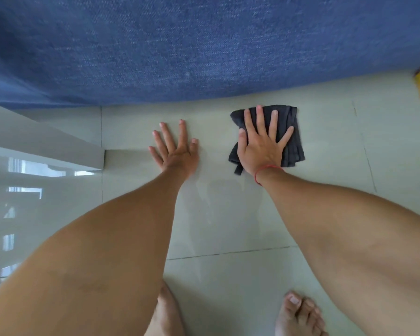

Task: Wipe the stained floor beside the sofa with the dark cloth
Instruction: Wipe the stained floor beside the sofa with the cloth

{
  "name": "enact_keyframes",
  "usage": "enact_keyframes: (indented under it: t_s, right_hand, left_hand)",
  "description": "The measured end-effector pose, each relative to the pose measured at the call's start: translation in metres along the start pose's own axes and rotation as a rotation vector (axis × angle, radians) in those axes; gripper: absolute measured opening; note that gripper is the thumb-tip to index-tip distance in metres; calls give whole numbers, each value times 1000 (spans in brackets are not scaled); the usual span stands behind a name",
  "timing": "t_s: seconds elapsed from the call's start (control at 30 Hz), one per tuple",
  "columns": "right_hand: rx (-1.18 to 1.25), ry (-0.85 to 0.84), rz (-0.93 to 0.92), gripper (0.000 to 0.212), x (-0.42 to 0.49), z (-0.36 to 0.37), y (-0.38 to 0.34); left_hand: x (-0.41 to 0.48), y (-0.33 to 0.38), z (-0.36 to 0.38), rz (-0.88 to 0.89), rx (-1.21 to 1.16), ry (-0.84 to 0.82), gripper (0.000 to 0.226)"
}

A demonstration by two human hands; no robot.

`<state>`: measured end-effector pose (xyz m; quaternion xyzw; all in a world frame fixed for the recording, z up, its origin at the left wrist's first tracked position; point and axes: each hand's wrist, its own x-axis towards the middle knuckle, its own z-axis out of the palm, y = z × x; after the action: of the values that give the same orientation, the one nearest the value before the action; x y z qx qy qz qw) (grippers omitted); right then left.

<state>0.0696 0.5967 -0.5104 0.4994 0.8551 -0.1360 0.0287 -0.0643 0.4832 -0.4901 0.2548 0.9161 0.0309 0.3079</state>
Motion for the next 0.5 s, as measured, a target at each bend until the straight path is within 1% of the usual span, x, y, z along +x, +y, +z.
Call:
enact_keyframes:
  t_s: [0.1, 0.23, 0.4, 0.5]
  right_hand:
    - [15, -15, -53, 52, 10, 1, -26]
    - [26, -37, -220, 52, 2, 6, -64]
    - [5, -42, -411, 51, -16, 9, -52]
    - [-22, -60, -456, 52, -33, 8, -37]
  left_hand:
    - [0, 0, 0, -6, -5, -1, 58]
    - [-2, -1, -4, -8, -23, -11, 58]
    - [-3, -1, -5, -13, -19, -12, 57]
    - [-4, 0, -7, -15, -4, -11, 58]
